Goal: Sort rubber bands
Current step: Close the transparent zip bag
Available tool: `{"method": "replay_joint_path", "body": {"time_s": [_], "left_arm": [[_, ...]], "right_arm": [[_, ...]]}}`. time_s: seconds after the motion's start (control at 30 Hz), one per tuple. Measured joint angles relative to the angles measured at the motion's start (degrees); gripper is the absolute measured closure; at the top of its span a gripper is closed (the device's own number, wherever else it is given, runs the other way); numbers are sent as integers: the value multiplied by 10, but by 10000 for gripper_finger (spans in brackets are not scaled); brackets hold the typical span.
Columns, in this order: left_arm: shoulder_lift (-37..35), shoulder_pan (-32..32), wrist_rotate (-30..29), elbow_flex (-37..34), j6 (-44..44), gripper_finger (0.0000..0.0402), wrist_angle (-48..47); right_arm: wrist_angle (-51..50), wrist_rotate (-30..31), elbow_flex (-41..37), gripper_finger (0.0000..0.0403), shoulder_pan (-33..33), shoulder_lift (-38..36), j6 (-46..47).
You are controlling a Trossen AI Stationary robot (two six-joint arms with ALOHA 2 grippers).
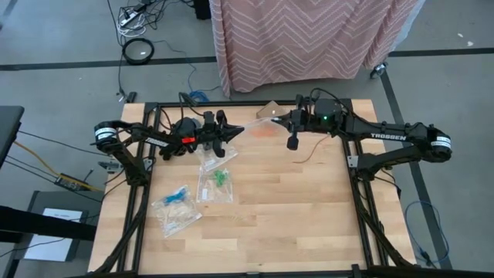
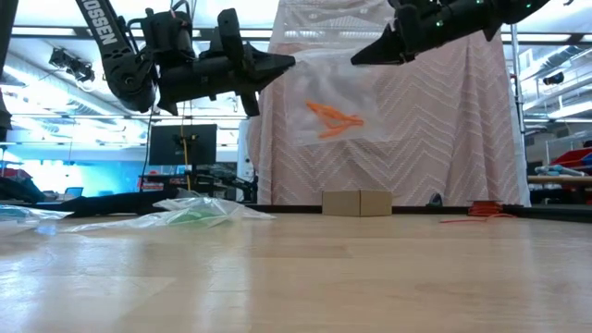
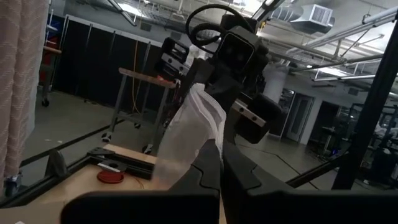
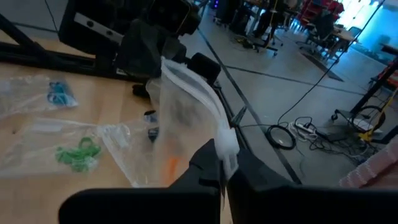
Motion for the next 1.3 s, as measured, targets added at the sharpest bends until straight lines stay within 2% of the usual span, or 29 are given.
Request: {"method": "replay_joint_path", "body": {"time_s": [0.17, 0.3, 0.57, 0.7, 0.83, 1.0, 1.13, 1.3], "left_arm": [[0, 0, 0, 0, 0, 394, 0], [0, 2, 9, 0, 23, 371, -2], [0, 2, 30, 0, 133, 291, -8], [0, 2, 29, 0, 174, 242, -42], [0, 7, -22, 0, 196, 196, -91], [0, 12, -90, 0, 198, 155, -88], [0, 22, -117, 0, 197, 138, -93], [0, 33, -119, 0, 197, 133, -95]], "right_arm": [[0, 31, 0, 403, 9, 0, -22], [-19, 63, 0, 402, 12, 0, -24], [-23, 74, 0, 402, 12, 0, -28], [-23, 74, 0, 402, 12, 0, -28], [-24, 84, 0, 402, 12, 0, -28], [-29, 86, 0, 402, 12, 0, -28], [-31, 87, 0, 403, 12, 0, -27], [-31, 86, 0, 403, 12, 0, -27]]}}
